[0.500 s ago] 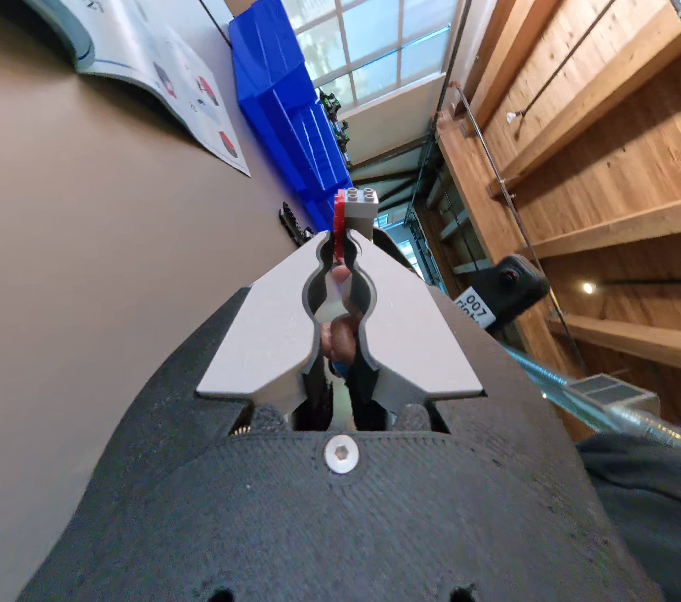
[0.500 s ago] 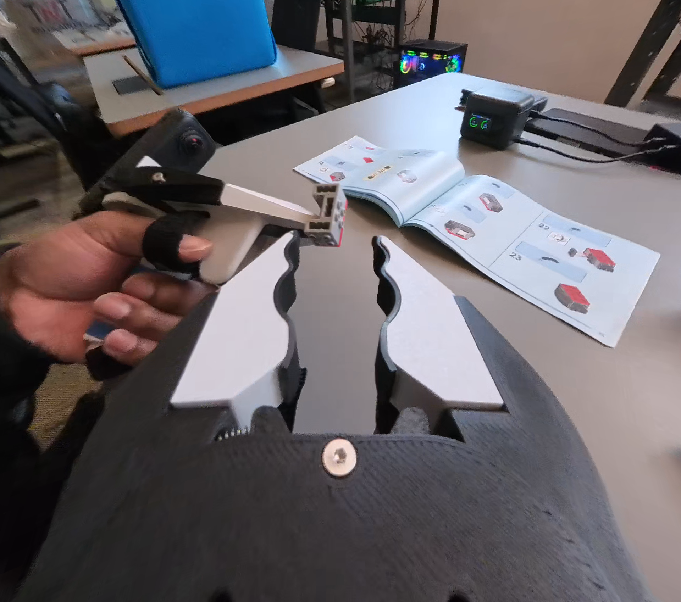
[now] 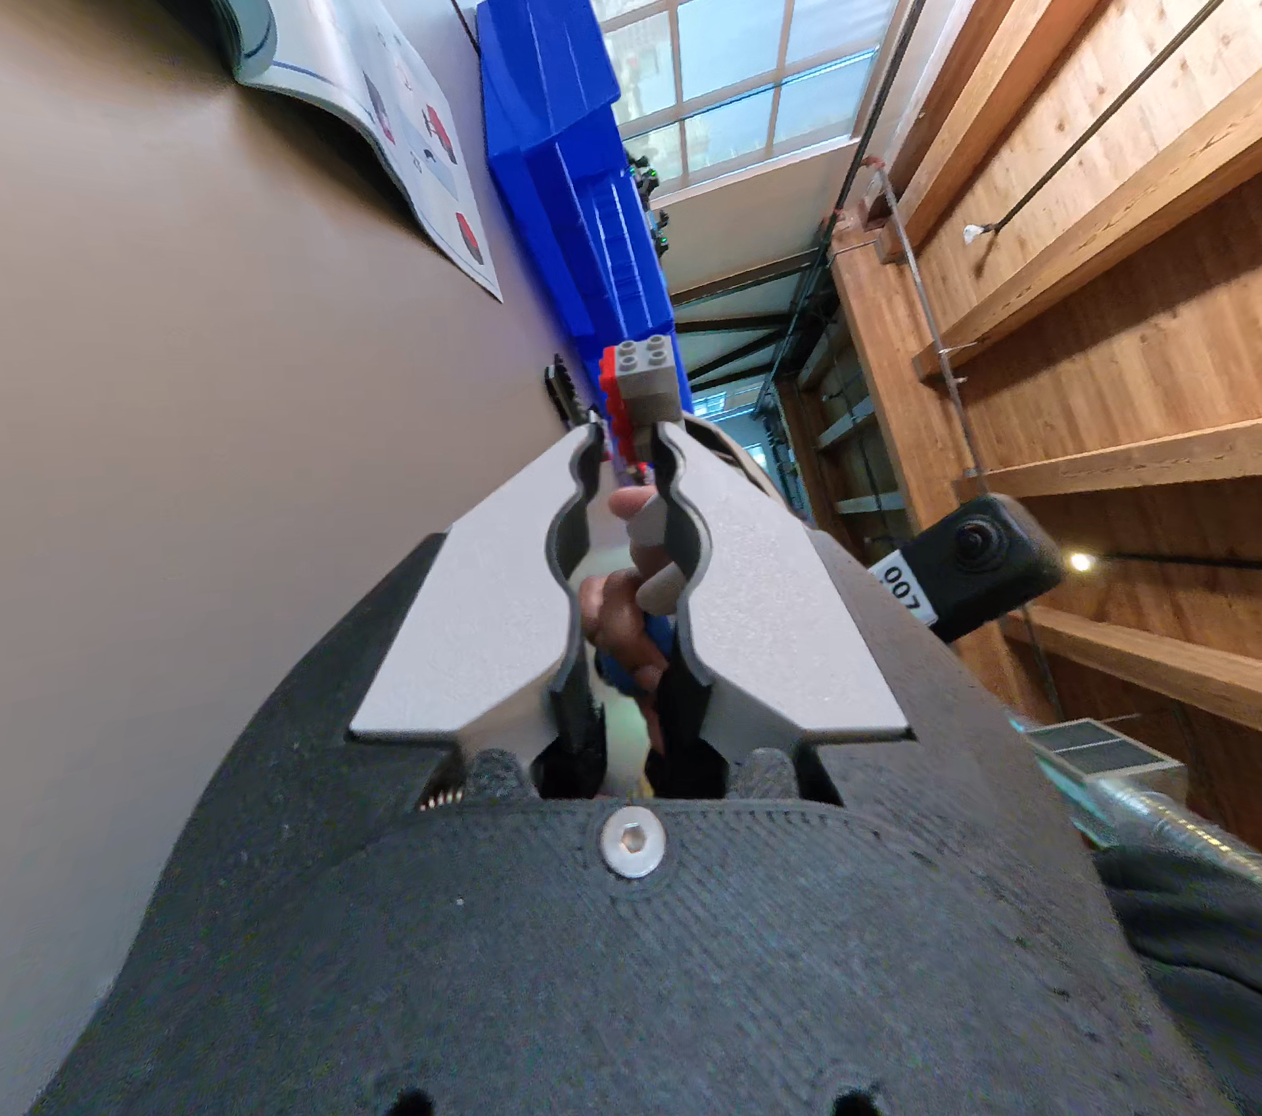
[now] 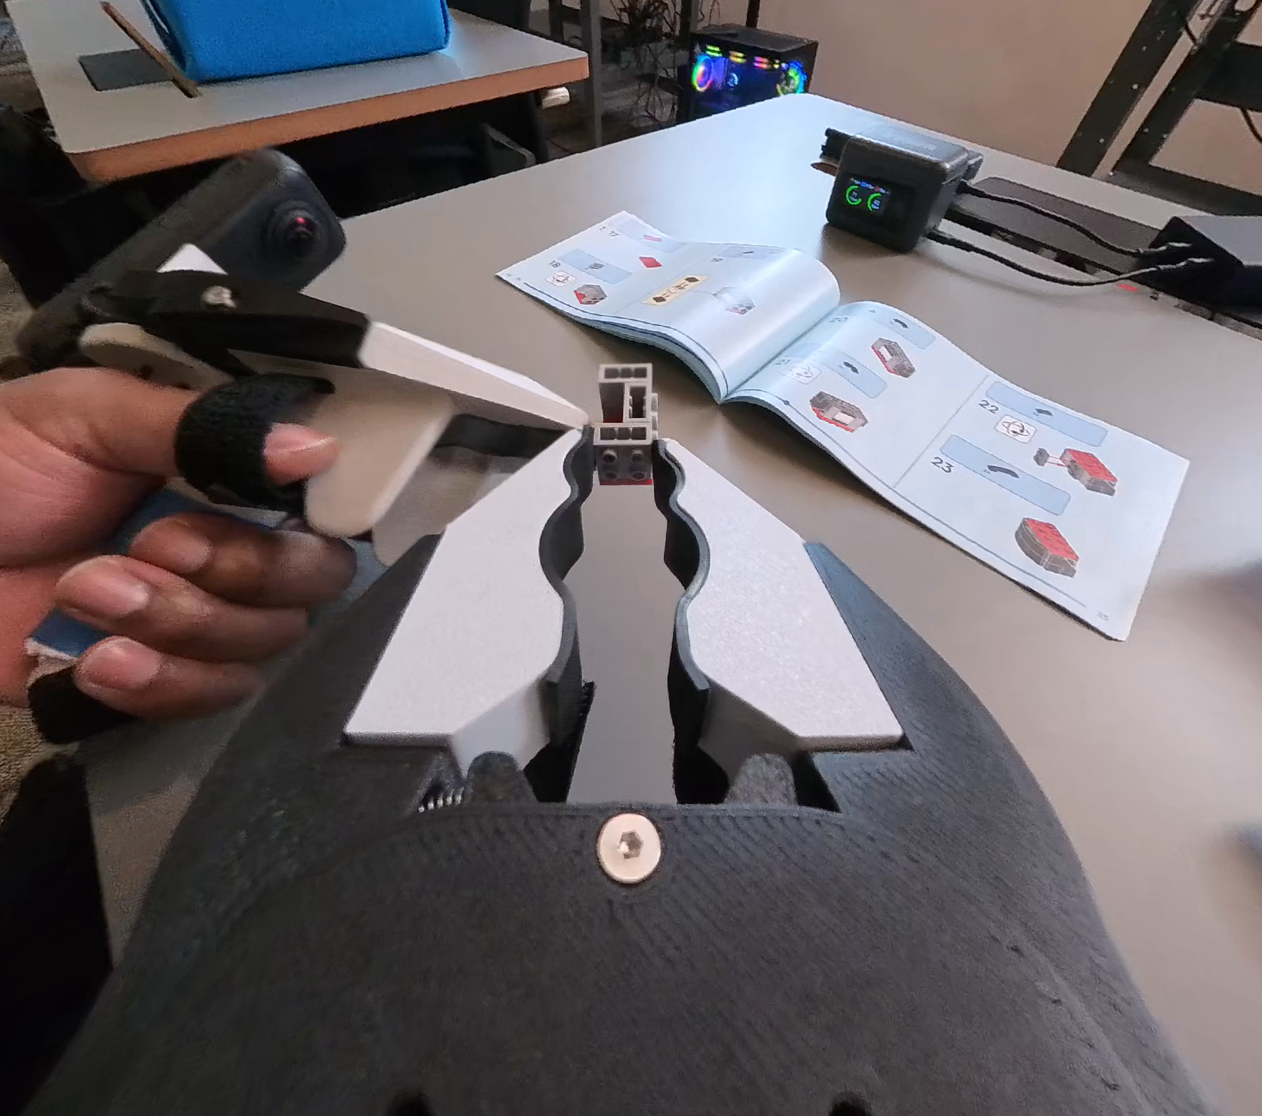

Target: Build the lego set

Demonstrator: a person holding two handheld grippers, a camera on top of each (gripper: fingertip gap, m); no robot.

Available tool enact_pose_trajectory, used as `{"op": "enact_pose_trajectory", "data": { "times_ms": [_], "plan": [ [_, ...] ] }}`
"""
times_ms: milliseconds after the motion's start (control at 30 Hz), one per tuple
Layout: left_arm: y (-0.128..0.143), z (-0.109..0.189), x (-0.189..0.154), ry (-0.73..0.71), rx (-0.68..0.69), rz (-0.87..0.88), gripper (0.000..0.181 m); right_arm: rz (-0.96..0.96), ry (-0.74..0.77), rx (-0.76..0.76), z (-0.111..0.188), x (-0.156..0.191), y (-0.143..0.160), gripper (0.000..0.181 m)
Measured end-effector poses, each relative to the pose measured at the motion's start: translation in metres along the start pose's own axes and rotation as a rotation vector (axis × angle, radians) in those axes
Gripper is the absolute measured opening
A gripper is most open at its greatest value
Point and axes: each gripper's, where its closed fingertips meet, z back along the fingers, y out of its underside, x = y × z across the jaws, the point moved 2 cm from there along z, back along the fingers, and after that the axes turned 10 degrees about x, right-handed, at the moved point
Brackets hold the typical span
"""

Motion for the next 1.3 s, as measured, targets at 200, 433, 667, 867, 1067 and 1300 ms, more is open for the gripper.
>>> {"op": "enact_pose_trajectory", "data": {
  "times_ms": [200, 433, 667, 867, 1067, 1300],
  "plan": [
    [-0.008, 0.012, 0.009, -0.102, 0.016, -0.075, 0.031, -0.060, -0.010, 0.130, -0.009, -0.018, 0.020, 0.016],
    [-0.012, 0.019, 0.006, -0.114, 0.011, -0.128, 0.031, -0.074, 0.019, 0.289, -0.018, -0.028, 0.041, 0.016],
    [-0.011, 0.017, 0.005, -0.104, 0.020, -0.142, 0.031, -0.095, 0.020, 0.363, -0.019, -0.032, 0.051, 0.016],
    [-0.012, 0.018, 0.002, -0.089, 0.015, -0.150, 0.031, -0.095, 0.011, 0.384, -0.020, -0.032, 0.054, 0.016],
    [-0.015, 0.020, -0.005, -0.055, -0.008, -0.170, 0.031, -0.113, -0.002, 0.355, -0.010, -0.033, 0.052, 0.028],
    [-0.025, 0.017, -0.031, 0.127, -0.170, -0.156, 0.031, -0.452, -0.257, -0.121, 0.038, -0.015, -0.024, 0.049]
  ]
}}
